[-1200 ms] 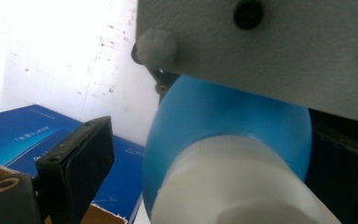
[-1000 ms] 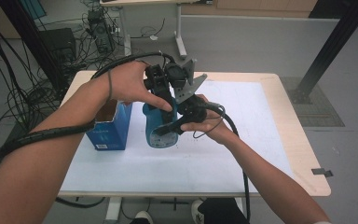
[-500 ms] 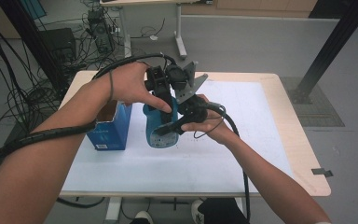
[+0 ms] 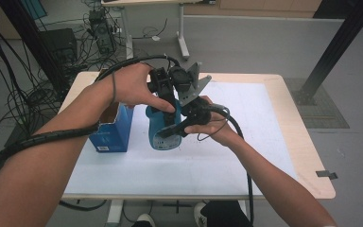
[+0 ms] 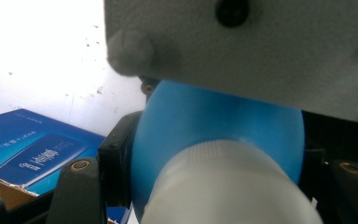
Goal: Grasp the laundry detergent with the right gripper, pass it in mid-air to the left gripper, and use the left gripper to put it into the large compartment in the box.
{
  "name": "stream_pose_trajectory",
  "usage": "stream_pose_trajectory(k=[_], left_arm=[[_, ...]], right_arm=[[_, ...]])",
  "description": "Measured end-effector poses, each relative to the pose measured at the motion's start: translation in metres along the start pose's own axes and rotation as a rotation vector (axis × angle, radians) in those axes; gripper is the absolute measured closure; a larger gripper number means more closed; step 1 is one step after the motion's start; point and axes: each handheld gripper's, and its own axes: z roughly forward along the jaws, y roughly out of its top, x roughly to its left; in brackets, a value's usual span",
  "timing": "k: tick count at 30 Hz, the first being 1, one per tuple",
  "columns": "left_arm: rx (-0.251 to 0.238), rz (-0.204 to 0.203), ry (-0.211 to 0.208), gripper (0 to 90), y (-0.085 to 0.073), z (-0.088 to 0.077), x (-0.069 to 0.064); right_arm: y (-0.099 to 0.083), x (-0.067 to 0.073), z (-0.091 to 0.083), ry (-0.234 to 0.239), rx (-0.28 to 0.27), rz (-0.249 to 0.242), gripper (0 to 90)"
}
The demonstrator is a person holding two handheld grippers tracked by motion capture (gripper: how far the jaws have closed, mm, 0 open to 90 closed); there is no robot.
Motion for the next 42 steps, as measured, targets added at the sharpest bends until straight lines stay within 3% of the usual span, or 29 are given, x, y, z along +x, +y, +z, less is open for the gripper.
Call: stream_pose_trajectory(k=[42], left_arm=[[0.008,0.016,-0.001,35.9,0.0013,0.003,0.0022]], right_arm=[[-0.0037,-0.0008,0.001,-0.015,-0.009,0.005,44.0]])
